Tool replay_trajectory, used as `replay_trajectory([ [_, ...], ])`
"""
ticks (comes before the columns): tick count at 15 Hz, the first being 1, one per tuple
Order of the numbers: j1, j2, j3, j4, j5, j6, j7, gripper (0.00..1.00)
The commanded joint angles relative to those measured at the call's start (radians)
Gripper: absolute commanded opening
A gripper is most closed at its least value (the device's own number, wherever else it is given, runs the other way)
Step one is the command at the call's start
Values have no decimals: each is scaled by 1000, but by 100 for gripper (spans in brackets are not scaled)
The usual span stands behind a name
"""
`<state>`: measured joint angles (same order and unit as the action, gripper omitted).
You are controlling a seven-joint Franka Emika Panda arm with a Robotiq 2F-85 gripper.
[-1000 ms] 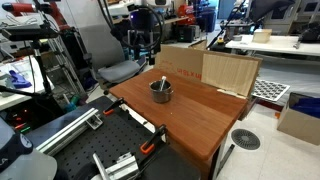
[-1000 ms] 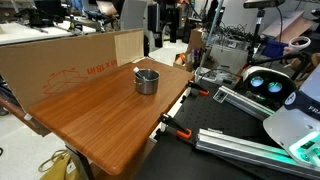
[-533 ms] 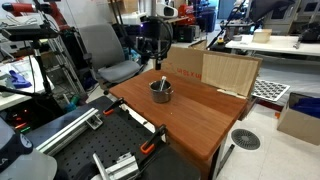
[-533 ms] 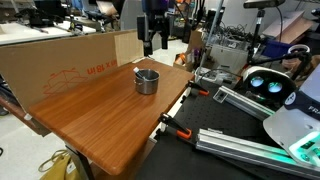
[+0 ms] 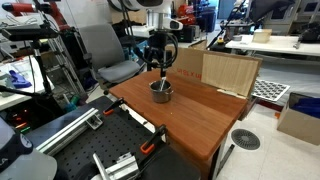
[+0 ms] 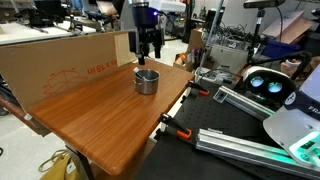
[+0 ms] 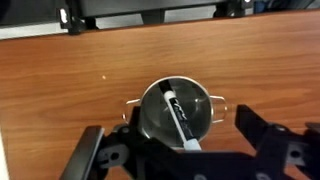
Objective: Take the marker out of the pot and put it on the table
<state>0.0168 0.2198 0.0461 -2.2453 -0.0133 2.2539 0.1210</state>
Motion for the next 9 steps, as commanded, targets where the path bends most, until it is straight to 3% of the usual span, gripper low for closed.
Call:
replay_trajectory([
  [1,21,71,-20,56,-34,17,34,100],
  [8,37,179,-30,123,-28,38,57,100],
  [9,40,190,-31,133,-25,35,60,75],
])
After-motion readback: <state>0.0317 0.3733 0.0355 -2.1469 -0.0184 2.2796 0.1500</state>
